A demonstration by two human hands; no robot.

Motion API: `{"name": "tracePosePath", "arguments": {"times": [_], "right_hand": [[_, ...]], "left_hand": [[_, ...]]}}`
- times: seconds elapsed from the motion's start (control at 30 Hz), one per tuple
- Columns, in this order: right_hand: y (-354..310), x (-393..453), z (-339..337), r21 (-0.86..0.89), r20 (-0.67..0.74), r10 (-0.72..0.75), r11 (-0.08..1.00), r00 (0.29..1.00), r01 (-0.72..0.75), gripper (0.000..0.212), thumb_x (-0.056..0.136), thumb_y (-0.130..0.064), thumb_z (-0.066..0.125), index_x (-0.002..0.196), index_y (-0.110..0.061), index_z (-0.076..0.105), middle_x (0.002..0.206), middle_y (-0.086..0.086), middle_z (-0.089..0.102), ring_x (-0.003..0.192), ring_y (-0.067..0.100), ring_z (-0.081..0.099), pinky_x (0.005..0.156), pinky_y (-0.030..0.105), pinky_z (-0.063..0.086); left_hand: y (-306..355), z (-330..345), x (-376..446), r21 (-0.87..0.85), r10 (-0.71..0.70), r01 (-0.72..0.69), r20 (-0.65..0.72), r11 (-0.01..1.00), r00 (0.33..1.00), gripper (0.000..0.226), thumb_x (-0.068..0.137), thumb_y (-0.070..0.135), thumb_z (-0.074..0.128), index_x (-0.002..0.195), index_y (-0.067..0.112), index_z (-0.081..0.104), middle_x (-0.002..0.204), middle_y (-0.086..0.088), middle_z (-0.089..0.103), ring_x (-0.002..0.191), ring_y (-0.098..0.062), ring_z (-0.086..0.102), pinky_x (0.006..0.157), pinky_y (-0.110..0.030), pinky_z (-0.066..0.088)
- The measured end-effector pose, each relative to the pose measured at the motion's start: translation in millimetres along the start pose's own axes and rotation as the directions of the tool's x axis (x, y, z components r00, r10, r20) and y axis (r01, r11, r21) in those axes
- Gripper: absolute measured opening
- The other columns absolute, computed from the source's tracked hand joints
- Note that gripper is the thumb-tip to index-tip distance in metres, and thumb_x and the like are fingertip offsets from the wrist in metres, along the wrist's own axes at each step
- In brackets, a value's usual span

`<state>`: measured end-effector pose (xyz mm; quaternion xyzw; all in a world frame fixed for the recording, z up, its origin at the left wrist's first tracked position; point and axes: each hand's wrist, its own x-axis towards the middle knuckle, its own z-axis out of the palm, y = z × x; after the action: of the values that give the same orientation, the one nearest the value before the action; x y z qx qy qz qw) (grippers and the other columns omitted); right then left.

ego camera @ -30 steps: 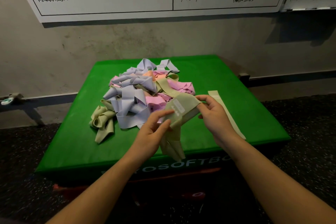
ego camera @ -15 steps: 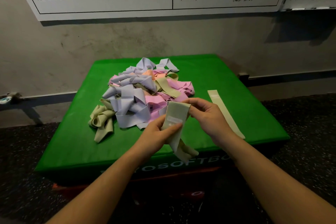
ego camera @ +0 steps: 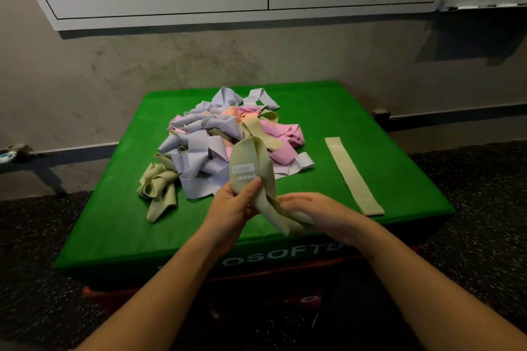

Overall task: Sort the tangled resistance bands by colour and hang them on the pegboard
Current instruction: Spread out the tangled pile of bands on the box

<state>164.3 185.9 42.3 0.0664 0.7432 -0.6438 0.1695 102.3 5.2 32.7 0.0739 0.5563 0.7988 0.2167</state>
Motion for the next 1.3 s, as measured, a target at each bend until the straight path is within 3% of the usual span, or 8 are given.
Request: {"name": "tracePosePath", "arguments": {"times": [0.13,0.4,0.5,0.57,0.67,0.83,1.0,1.3], "right_hand": [[6.6,-1.4,-3.2,0.225,0.084,0.087,0.969,0.993,-0.104,0.027,0.092,-0.012,0.065,0.118,-0.014,0.067,0.102,0.005,0.074,0.084,0.015,0.068,0.072,0.025,0.056],[17.4,9.5,0.0,-0.527,-0.474,-0.177,0.842,0.863,-0.117,0.036,0.092,-0.044,0.059,0.070,-0.019,0.048,0.066,-0.002,0.047,0.060,0.015,0.041,0.057,0.032,0.030],[10.7,5.1,2.8,0.054,-0.291,0.073,0.997,0.954,-0.060,0.027,0.095,-0.038,0.054,0.088,-0.011,0.057,0.085,0.001,0.053,0.076,0.016,0.051,0.068,0.032,0.041],[9.5,-0.7,-1.7,0.580,-0.035,0.114,0.811,0.993,-0.073,0.032,0.086,-0.031,0.054,0.102,-0.004,0.061,0.098,0.011,0.060,0.093,0.026,0.057,0.084,0.041,0.050],[12.8,-4.5,-7.9,0.796,0.067,0.018,0.602,0.998,-0.064,0.042,0.081,-0.017,0.053,0.116,0.005,0.057,0.114,0.023,0.064,0.107,0.037,0.060,0.094,0.051,0.052],[18.7,1.4,-7.2,0.627,0.001,0.065,0.777,0.998,-0.051,0.027,0.086,-0.001,0.066,0.092,-0.011,0.042,0.094,0.015,0.071,0.078,0.027,0.070,0.060,0.033,0.059],[29.6,12.5,-0.4,-0.143,-0.397,0.122,0.971,0.910,-0.193,0.026,0.090,-0.021,0.068,0.095,-0.013,0.043,0.080,0.007,0.058,0.045,0.012,0.051,0.037,0.023,0.040],[35.1,6.7,5.5,0.235,-0.202,0.157,0.966,0.967,-0.107,0.017,0.094,-0.018,0.056,0.103,-0.009,0.068,0.094,0.005,0.066,0.084,0.015,0.058,0.075,0.031,0.045]], "left_hand": [[-2.9,0.5,-1.7,0.001,0.023,-0.023,-0.040,1.000,0.999,0.029,0.083,0.026,0.065,0.106,0.009,0.064,0.089,-0.005,0.072,0.080,-0.016,0.068,0.068,-0.031,0.056],[-11.4,8.7,-12.2,0.132,0.067,-0.052,-0.112,0.990,0.991,0.026,0.088,0.030,0.063,0.105,0.011,0.063,0.084,-0.004,0.073,0.075,-0.024,0.073,0.060,-0.040,0.059],[-8.2,9.4,-12.2,0.141,0.060,-0.043,-0.113,0.989,0.992,0.033,0.084,0.035,0.064,0.106,0.011,0.063,0.085,0.000,0.073,0.079,-0.018,0.073,0.058,-0.038,0.058],[-5.1,4.5,-9.4,0.096,0.036,-0.021,-0.155,0.995,0.987,0.030,0.088,0.031,0.063,0.110,0.011,0.063,0.090,-0.004,0.073,0.081,-0.018,0.073,0.057,-0.037,0.057],[-2.8,-1.9,-7.1,0.054,0.008,0.002,-0.188,0.999,0.982,0.016,0.096,0.026,0.058,0.109,0.016,0.061,0.095,-0.008,0.068,0.080,-0.016,0.071,0.057,-0.034,0.056],[2.6,0.6,-7.0,-0.007,0.015,-0.016,-0.174,1.000,0.985,0.015,0.098,0.026,0.056,0.110,0.020,0.061,0.086,0.000,0.071,0.074,-0.011,0.071,0.055,-0.032,0.056],[1.6,10.2,-11.6,0.027,0.033,-0.029,-0.139,0.999,0.990,0.015,0.098,0.024,0.055,0.109,0.015,0.060,0.079,0.001,0.072,0.074,-0.011,0.071,0.057,-0.033,0.056],[3.9,3.7,-6.8,-0.024,-0.025,0.022,-0.145,0.999,0.989,0.013,0.098,0.027,0.055,0.108,0.020,0.060,0.077,0.001,0.072,0.081,-0.017,0.069,0.054,-0.032,0.056]]}}
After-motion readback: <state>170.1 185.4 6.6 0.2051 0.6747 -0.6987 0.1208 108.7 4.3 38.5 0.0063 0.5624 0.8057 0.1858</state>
